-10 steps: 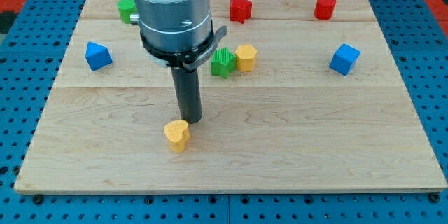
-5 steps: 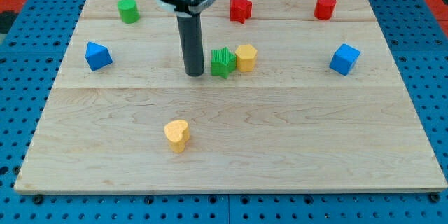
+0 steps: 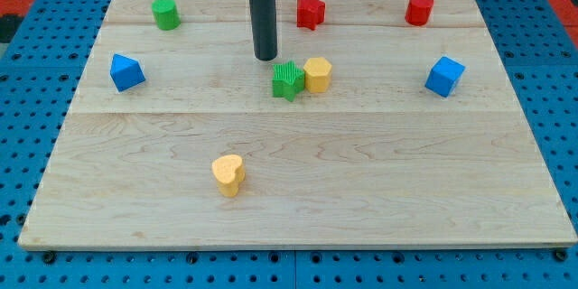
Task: Move the arm toward the yellow hexagon
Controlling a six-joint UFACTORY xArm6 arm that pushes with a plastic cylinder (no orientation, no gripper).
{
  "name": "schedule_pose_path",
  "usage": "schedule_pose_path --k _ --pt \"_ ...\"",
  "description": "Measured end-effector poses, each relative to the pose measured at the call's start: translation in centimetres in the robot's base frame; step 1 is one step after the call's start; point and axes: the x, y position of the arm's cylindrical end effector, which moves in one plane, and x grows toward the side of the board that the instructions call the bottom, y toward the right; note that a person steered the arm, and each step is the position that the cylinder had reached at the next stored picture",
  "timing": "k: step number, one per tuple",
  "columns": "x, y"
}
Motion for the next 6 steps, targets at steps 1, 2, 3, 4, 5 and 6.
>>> schedule_pose_path --k 1,2,3,4,5,6 --pt "-0.1 0.0" --pt "-0.1 0.0" --pt "-0.1 0.0" --pt "-0.1 0.2" --pt "-0.1 0.7" --pt "-0.1 1.7"
